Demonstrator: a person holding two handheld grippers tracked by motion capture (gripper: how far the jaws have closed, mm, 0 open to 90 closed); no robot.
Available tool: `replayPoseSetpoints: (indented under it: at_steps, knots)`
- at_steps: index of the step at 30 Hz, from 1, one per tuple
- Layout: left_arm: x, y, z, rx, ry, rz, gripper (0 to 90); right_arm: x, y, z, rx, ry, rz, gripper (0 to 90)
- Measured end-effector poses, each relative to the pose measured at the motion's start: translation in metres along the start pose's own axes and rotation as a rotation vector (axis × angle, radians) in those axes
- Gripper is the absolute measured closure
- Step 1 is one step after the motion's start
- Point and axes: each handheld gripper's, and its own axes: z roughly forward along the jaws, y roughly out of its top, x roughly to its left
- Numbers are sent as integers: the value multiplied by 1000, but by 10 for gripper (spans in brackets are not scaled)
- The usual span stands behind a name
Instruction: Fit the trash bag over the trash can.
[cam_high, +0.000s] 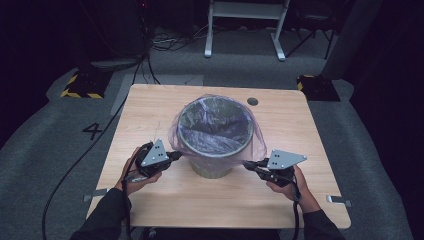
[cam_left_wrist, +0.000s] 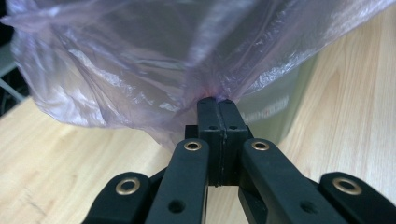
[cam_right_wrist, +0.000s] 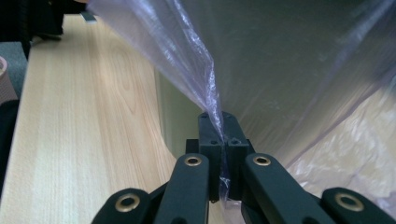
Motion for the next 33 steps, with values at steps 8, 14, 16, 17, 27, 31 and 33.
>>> replayPoseSetpoints:
  at_steps: [8,14,16,17,27,31,33]
  knots:
    - [3,-12,15,56,2,-33,878,-8,-17,15,59,1,52,895]
    - [11,-23,18,85,-1,-80,803,-16,-26,21,83,-24,96,849]
    - [13,-25,14,81,-10,-101,747,-17,-29,22,88,-40,112,805]
    - [14,-27,12,79,-11,-110,717,-18,-29,22,87,-47,119,756]
    - [12,-44,-30,67,15,-182,348,-14,-34,-1,62,-92,145,342]
    - [12,-43,-49,10,70,-220,228,-9,-35,-16,40,-147,131,282]
    - [13,-38,-58,-41,85,-242,213,-7,-32,-20,32,-176,117,274]
